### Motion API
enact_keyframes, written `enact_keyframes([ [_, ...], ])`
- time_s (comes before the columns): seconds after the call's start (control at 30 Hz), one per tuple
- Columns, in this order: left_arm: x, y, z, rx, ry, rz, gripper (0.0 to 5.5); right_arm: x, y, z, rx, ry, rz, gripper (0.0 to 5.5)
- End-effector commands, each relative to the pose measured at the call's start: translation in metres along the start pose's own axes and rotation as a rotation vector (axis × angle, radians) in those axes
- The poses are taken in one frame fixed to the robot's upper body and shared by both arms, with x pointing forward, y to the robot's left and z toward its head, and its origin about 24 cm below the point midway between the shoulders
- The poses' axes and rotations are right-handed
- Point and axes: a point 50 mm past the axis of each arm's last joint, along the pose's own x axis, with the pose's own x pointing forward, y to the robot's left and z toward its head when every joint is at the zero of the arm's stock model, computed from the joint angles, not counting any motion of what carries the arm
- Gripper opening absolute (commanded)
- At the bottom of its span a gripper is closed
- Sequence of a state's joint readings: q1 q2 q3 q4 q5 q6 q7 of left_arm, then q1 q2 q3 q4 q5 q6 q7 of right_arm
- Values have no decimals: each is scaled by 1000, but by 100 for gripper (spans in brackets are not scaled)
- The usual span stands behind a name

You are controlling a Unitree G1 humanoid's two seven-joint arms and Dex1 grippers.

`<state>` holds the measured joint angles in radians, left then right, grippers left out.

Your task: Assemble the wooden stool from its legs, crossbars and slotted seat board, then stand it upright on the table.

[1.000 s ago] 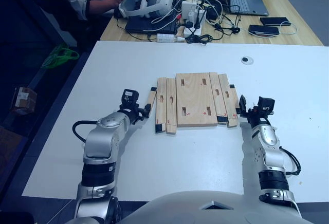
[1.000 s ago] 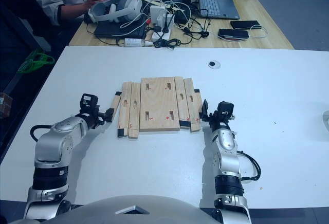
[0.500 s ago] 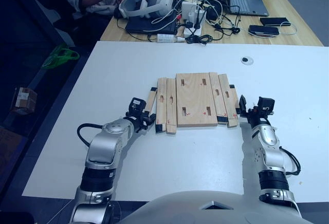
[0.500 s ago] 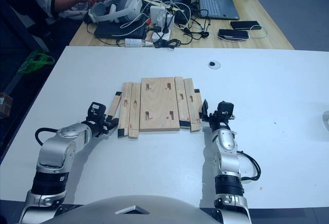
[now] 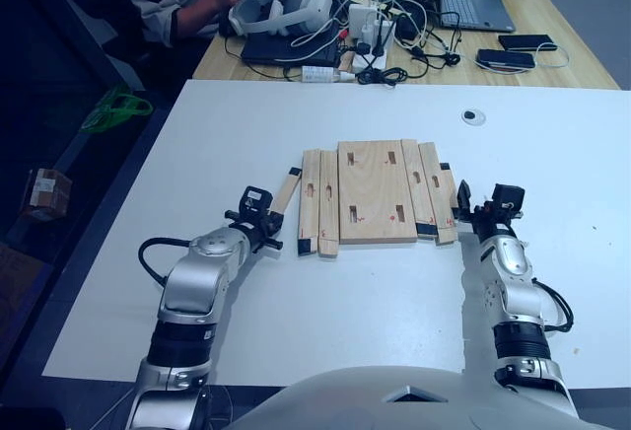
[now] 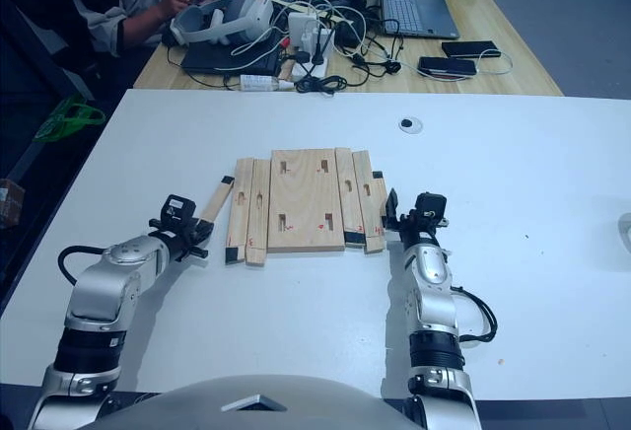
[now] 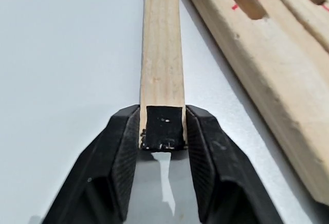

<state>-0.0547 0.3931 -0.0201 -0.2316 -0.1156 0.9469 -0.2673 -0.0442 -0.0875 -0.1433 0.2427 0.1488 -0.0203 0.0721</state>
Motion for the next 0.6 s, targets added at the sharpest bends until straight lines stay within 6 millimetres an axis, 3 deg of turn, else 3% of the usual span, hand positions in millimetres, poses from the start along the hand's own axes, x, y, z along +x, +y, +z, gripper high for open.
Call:
enact_keyframes([
  [0.03,-6,33,26,-27,-80,118,130,4,-6,7,-8,-21,-24,387],
  [0.2,-22,51,74,-26,-278,113,130,12,-13,16,-54,-51,-24,387],
  [0.3,-35,46,108,-58,-390,10,130,22,-13,40,-124,-120,15,387],
  [0.47,-45,21,143,-41,-410,-180,130,48,18,92,-485,-225,155,387],
  [0.6,-44,-7,172,-16,-419,-322,130,42,64,127,-820,-411,437,387],
])
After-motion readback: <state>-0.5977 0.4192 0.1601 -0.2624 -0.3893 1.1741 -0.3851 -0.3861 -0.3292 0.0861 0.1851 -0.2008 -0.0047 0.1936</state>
